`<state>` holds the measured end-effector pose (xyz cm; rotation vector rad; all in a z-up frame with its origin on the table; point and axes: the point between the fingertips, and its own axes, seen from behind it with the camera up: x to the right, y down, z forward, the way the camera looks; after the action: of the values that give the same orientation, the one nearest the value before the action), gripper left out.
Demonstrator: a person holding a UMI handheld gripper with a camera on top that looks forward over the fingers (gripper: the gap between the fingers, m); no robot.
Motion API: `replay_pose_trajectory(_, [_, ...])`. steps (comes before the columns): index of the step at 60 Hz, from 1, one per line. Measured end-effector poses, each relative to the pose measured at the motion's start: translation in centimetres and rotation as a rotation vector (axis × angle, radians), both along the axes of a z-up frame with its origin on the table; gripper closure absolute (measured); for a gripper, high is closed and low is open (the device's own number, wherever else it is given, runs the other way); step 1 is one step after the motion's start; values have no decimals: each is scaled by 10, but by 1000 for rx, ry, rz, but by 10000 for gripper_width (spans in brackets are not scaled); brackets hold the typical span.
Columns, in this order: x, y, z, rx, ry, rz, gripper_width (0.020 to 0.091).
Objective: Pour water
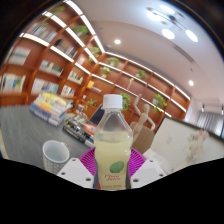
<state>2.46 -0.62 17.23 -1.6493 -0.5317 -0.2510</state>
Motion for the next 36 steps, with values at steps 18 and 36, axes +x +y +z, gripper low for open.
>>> replay_pose_trajectory(18, [20,12,-49,-68,528,-23,740])
replay_pose_trajectory(36, [28,18,-73,-58,551,-58,724])
